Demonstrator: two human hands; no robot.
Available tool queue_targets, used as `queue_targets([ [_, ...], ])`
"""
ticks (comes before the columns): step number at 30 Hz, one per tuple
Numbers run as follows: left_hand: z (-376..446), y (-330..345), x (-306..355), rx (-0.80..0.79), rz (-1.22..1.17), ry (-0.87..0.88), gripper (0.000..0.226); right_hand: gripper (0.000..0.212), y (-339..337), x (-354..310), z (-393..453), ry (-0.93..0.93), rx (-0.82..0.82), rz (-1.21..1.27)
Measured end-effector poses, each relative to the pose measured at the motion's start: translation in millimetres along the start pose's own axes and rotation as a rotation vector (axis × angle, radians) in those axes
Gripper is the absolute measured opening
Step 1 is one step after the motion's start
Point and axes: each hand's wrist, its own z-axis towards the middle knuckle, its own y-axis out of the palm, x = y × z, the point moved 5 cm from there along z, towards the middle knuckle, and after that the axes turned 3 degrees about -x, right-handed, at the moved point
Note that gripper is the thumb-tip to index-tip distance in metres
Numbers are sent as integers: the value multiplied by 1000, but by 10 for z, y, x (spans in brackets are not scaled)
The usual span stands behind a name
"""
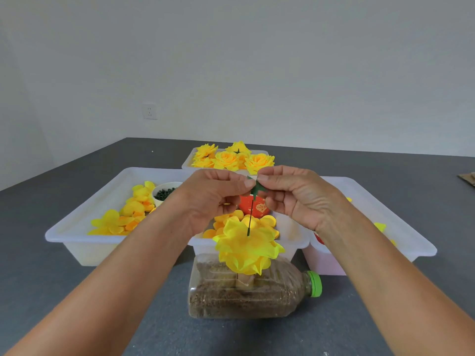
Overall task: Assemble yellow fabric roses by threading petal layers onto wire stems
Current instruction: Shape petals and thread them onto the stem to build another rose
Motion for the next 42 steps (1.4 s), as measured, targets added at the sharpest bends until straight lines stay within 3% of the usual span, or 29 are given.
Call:
queue_targets([
  [3,8,-6,-48,22,-47,-62,7,15,-2,31,-6,25,5,-63],
  [10,16,10,-186,55,-89,-160,21,13,-46,101,-33,123,26,-176],
  [20,28,56,-272,20,-140,-305,11,13,-27,184,-3,261,11,-84],
  [33,16,111,-371,-66,-351,-346,12,13,-7,287,3,329,12,15],
  [37,11,107,-407,-43,-268,-366,14,16,-1,333,-9,360,22,-24],
  [42,4,40,-397,25,28,-319,18,16,-7,345,-29,317,39,-219],
])
